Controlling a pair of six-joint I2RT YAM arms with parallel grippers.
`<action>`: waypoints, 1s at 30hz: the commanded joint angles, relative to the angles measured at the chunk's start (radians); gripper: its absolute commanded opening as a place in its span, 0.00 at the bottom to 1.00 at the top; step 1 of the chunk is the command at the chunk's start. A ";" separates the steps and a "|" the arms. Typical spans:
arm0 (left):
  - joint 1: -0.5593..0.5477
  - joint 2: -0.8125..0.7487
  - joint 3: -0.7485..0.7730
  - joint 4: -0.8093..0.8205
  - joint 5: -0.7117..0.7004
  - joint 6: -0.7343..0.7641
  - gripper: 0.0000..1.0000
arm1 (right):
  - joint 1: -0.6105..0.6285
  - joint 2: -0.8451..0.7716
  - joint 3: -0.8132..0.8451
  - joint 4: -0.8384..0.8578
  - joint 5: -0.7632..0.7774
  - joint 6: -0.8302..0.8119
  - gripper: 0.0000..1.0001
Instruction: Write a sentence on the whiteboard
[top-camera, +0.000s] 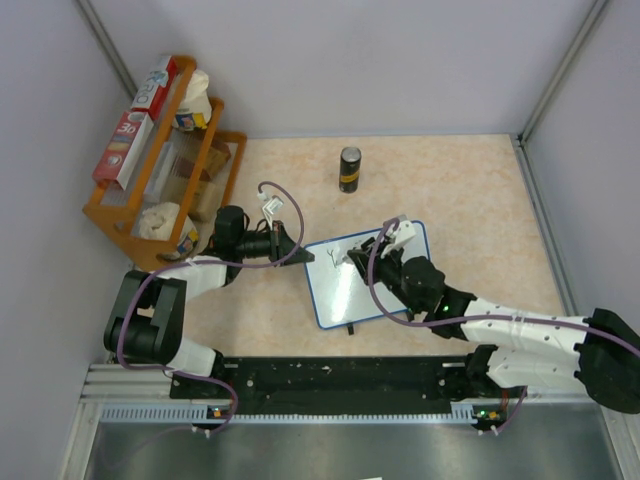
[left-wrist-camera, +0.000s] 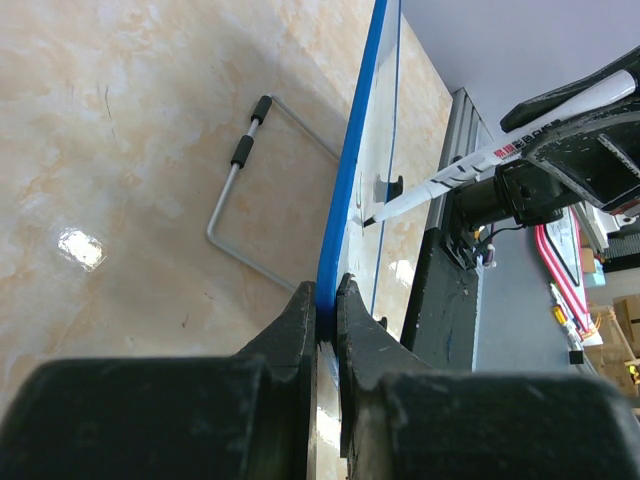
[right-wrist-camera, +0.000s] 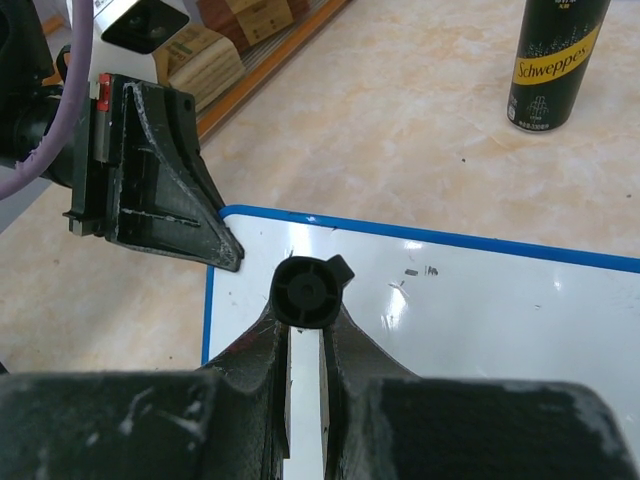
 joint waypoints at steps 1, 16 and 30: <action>-0.005 0.020 -0.015 -0.078 -0.080 0.115 0.00 | -0.009 -0.024 -0.025 -0.036 0.015 0.003 0.00; -0.005 0.021 -0.012 -0.078 -0.078 0.114 0.00 | -0.023 -0.022 0.029 -0.034 0.120 0.015 0.00; -0.006 0.020 -0.012 -0.081 -0.078 0.115 0.00 | -0.023 0.044 0.083 -0.027 0.049 0.023 0.00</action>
